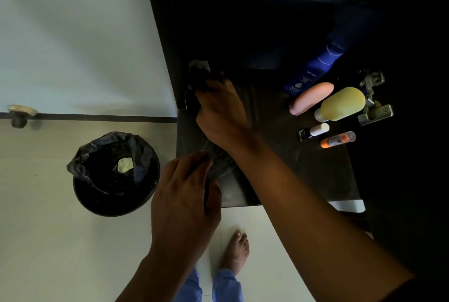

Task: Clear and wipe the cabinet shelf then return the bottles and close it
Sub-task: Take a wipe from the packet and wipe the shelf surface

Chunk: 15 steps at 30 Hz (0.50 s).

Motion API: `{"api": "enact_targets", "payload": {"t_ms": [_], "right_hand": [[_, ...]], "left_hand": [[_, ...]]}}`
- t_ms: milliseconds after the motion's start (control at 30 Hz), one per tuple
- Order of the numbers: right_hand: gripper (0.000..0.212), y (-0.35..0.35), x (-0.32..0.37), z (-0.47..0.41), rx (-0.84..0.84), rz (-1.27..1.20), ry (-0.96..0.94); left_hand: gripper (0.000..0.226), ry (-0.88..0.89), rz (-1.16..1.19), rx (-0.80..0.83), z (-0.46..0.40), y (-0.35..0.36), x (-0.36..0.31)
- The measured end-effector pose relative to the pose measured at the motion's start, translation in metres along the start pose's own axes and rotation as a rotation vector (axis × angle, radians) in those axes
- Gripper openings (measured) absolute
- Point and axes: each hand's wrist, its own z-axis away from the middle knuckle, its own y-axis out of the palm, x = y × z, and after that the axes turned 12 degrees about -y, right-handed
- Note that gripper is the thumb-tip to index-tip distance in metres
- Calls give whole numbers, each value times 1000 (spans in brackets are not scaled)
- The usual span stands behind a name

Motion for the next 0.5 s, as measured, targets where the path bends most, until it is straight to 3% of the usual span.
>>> {"api": "enact_targets", "payload": {"t_ms": [200,267,500], "right_hand": [[73,-5,-50,31,-168,-17,182],[66,-9,-60,40,-206,-1,251],[69,10,-44,30,-275,-30,216]], "left_hand": [[44,-8,-6,4,1,0,2],[42,-17,4,4,1,-1,2],[47,-17,37,24,1,-5,0]]}}
